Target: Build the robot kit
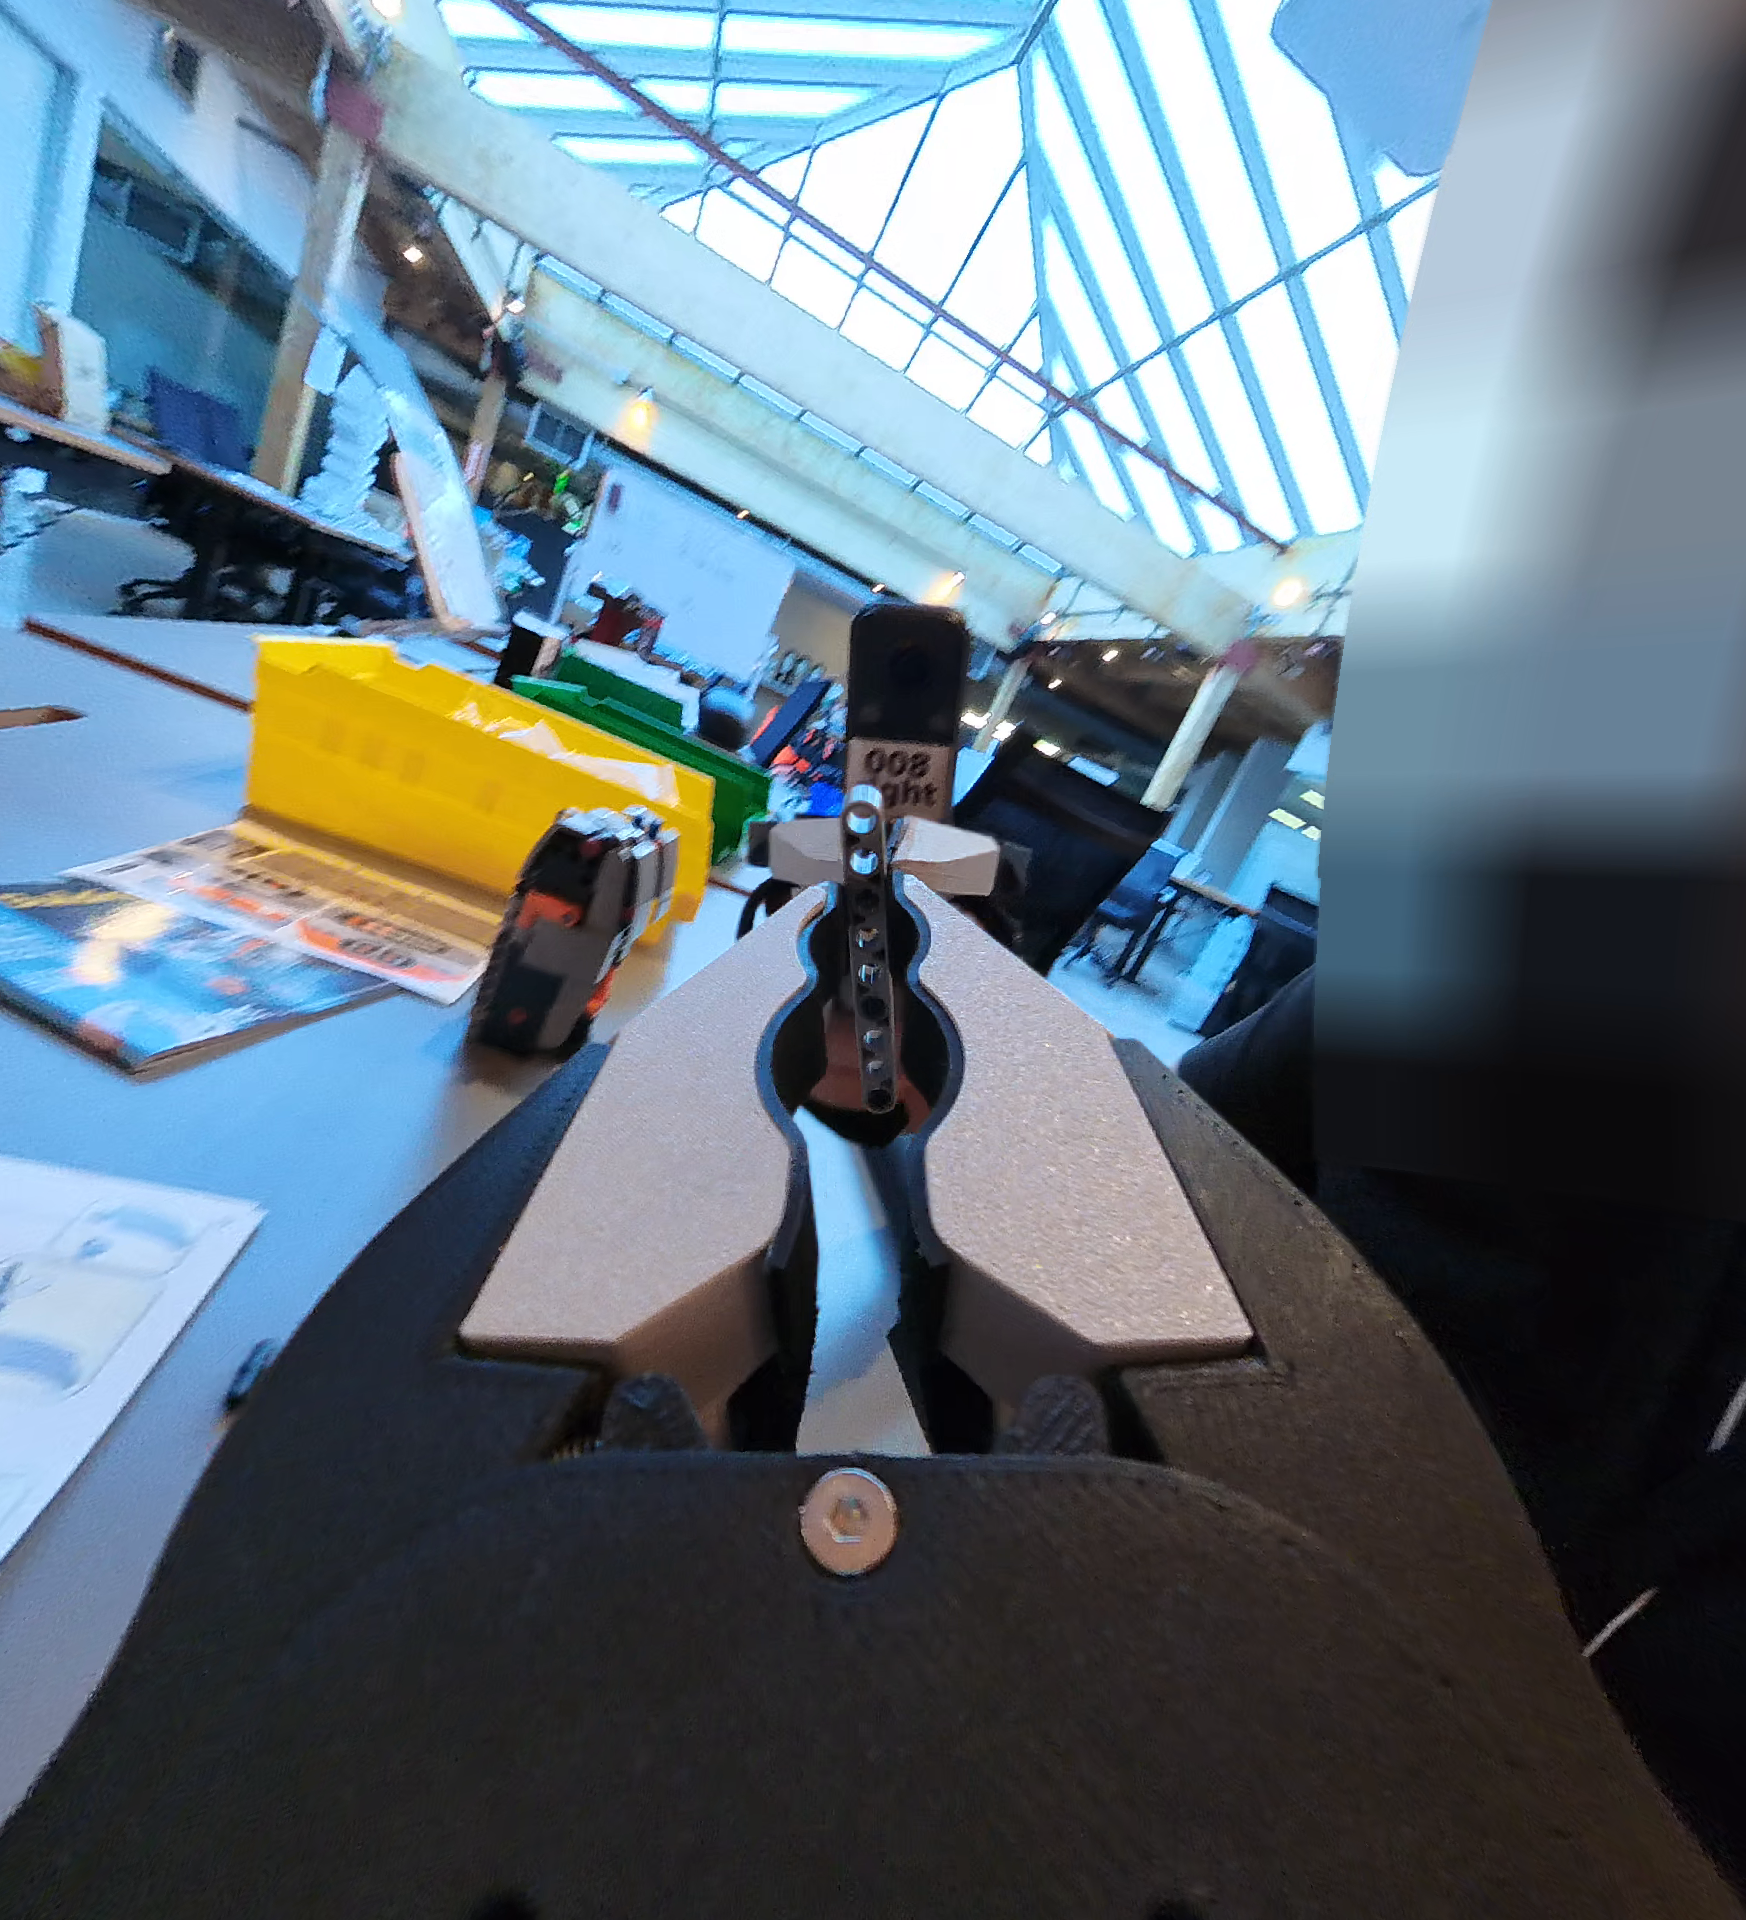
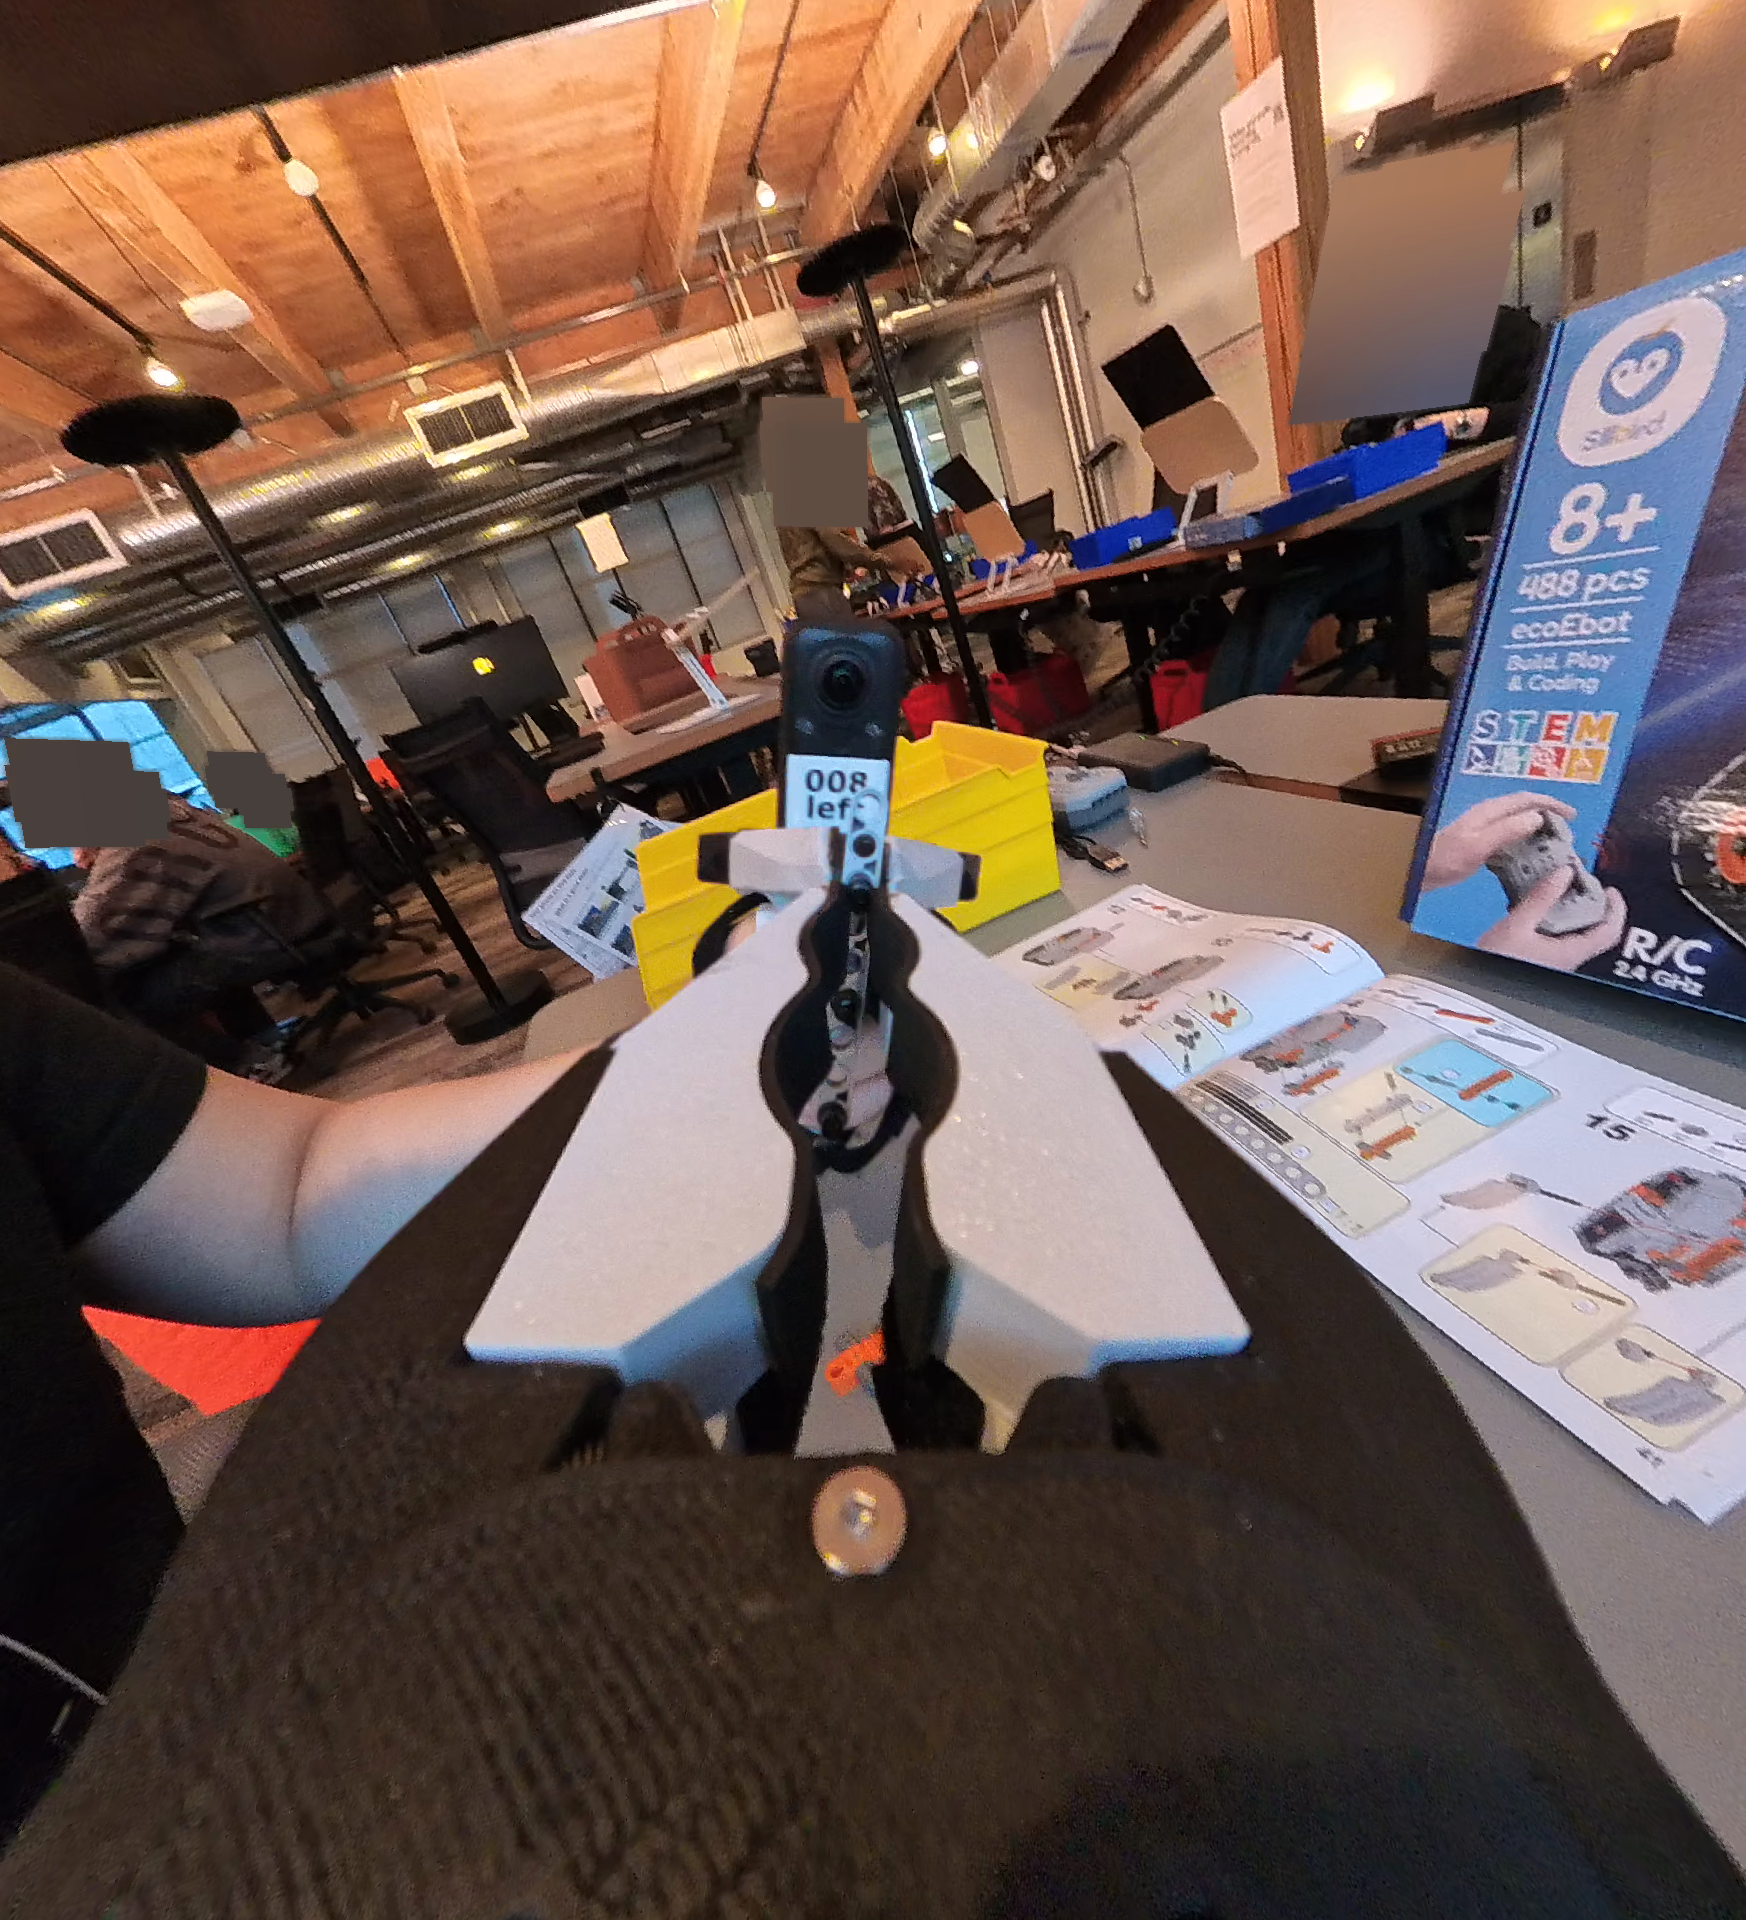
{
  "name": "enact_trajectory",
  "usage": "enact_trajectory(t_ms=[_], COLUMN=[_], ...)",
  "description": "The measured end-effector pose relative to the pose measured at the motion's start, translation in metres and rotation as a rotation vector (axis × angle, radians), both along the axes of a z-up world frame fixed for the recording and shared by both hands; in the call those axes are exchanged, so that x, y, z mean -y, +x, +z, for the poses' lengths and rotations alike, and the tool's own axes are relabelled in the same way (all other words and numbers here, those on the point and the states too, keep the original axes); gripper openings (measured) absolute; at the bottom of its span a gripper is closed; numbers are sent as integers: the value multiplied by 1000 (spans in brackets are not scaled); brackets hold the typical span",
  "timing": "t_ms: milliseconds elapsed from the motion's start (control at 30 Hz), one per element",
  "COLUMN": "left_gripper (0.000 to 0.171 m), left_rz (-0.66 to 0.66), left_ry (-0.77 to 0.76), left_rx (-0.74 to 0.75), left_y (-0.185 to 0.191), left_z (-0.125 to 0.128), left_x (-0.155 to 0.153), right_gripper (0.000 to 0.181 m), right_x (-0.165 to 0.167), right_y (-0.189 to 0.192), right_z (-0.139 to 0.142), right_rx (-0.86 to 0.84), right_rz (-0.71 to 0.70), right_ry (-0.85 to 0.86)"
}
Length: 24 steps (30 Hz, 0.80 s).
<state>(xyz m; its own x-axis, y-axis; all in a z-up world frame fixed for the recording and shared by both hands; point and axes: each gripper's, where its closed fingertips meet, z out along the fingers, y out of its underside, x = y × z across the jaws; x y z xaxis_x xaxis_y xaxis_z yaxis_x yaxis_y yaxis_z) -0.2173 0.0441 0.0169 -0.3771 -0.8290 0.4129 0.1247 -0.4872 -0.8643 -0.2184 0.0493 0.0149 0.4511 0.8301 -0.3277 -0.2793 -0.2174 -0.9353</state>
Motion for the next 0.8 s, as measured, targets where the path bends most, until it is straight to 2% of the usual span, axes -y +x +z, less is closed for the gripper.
enact_trajectory(t_ms=[333,533,800], left_gripper=[3,3,3], left_rz=[-2,-17,-83], left_ry=[10,7,0], left_rx=[-92,-167,-238], left_y=[1,4,8], left_z=[-20,-37,-57], left_x=[-3,-6,0], right_gripper=[0,1,0], right_x=[-4,-5,0], right_y=[1,4,7], right_z=[-19,-33,-53], right_rx=[32,147,261], right_rz=[28,22,105], right_ry=[-94,-100,-137])
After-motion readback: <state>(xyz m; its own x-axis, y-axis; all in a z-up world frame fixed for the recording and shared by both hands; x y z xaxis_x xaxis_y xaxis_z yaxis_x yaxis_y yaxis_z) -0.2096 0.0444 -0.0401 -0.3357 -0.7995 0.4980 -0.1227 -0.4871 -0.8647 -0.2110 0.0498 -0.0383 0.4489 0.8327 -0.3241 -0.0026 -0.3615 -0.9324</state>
